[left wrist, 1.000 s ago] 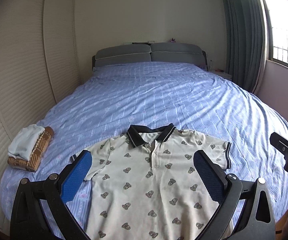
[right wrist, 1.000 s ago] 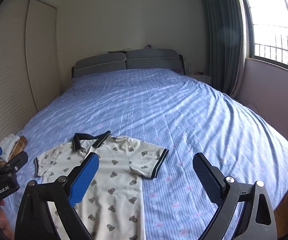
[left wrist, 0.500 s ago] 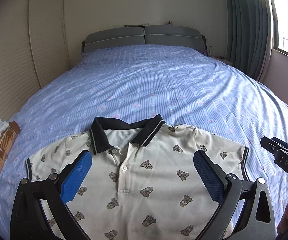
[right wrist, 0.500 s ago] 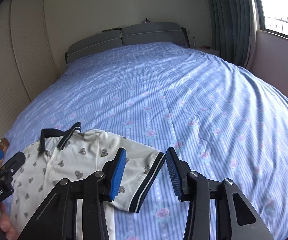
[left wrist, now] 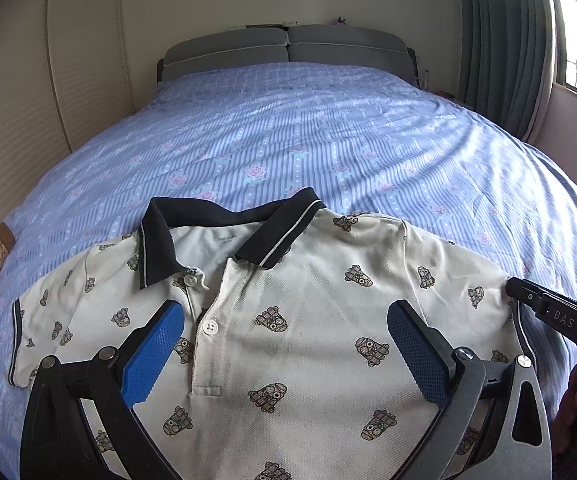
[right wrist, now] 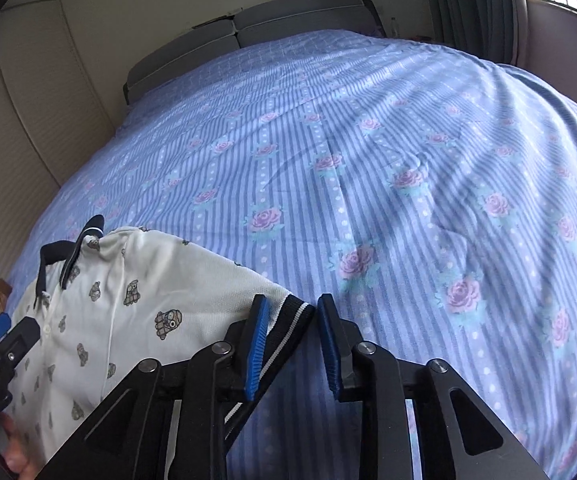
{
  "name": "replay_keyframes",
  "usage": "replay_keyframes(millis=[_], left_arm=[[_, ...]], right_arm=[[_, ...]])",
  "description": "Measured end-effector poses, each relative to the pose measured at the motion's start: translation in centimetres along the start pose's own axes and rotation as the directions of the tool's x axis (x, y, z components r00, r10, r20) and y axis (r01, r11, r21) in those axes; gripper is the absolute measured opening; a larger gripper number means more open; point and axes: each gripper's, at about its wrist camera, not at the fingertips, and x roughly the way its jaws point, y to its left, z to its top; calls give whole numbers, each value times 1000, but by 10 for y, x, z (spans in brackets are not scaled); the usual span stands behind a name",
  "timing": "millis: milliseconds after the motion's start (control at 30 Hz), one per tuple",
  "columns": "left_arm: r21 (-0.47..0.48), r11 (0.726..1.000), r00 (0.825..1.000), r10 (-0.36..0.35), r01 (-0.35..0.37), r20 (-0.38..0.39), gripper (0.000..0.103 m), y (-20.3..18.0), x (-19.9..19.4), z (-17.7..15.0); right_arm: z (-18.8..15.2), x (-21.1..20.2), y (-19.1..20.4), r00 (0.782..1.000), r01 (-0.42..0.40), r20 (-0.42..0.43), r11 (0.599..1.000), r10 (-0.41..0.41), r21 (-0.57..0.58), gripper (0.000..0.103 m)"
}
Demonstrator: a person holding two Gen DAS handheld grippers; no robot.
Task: Fold small clothes
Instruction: 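Fold the held sleeve inward onto the shirt body, then open the right tool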
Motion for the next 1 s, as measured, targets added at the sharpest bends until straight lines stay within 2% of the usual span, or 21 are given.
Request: replay_keyframes(millis=[67,133,400,667,833,1000], left_arm=[[-2,1000,1000,5,-5,2,103,3,-1,1],[-8,1000,1000,9,-9,10,103,7,-6,2],[-43,999,999,34,-32,40,103,44,-37,11],[-99,993,994,79,-71,73,103,103,-74,15],[-127,988,992,103,-93,70,103,136,-82,11],[-138,986,994,102,-96,42,103,154,-78,3]], right_arm=[[1,-4,2,1000,-7,11,1000,7,4,9],[2,-12,3,1000,-9,30,1000,8,11,6],[13,-59,46,996,-34,84,999,35,-20,5],[22,-89,142,986,-140,74,984,149,-110,5],[12,-74,199,985,-161,32,970,169,-181,5],[-10,-25,216,990,-132,-59,980,125,-151,5]])
